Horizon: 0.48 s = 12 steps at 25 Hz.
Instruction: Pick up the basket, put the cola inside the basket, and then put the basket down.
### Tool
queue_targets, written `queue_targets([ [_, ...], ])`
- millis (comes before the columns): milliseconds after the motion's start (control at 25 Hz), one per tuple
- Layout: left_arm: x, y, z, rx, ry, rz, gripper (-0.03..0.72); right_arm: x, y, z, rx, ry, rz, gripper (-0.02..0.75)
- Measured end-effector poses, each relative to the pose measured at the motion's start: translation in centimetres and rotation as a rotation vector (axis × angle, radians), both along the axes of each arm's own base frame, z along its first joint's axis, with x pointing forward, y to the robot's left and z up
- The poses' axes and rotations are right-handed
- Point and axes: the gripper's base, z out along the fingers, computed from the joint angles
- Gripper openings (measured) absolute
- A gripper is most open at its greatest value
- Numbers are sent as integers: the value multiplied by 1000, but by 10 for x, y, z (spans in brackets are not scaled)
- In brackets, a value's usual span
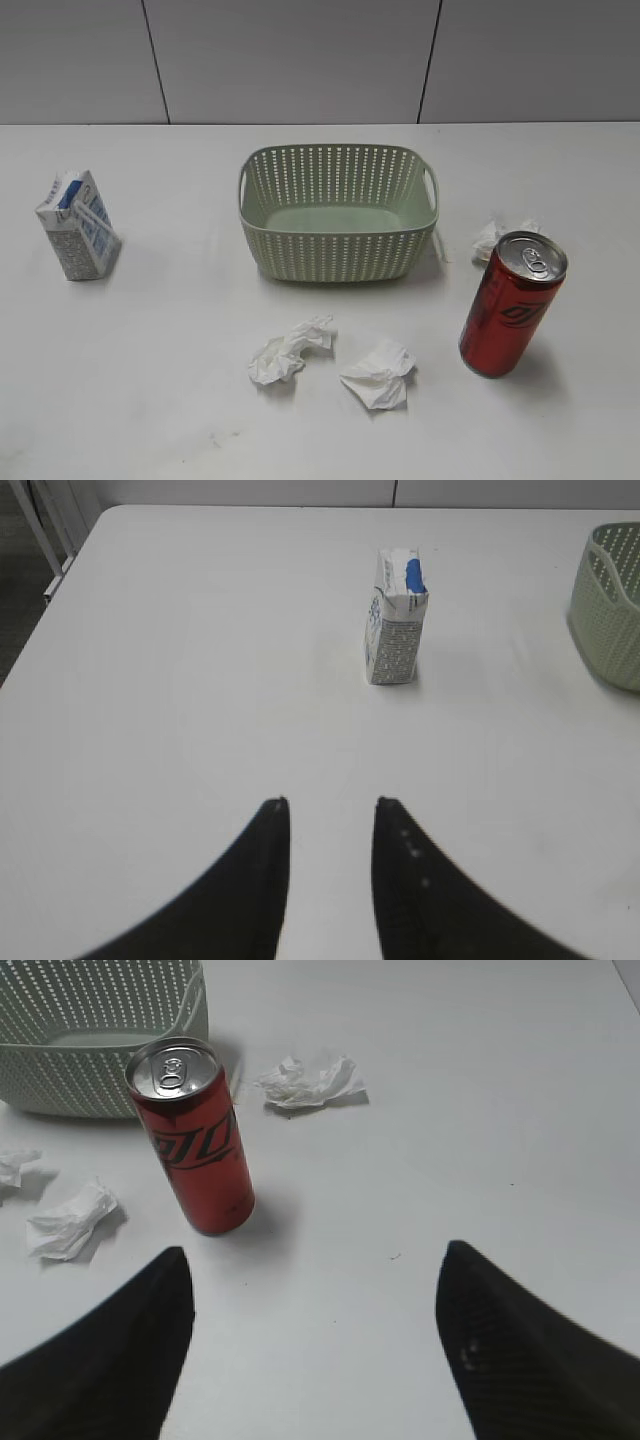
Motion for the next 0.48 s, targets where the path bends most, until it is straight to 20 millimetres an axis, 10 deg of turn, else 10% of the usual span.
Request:
queue_targets([
  [480,0,0,0,0,0,0,225,0,0,0,0,0,0,585],
])
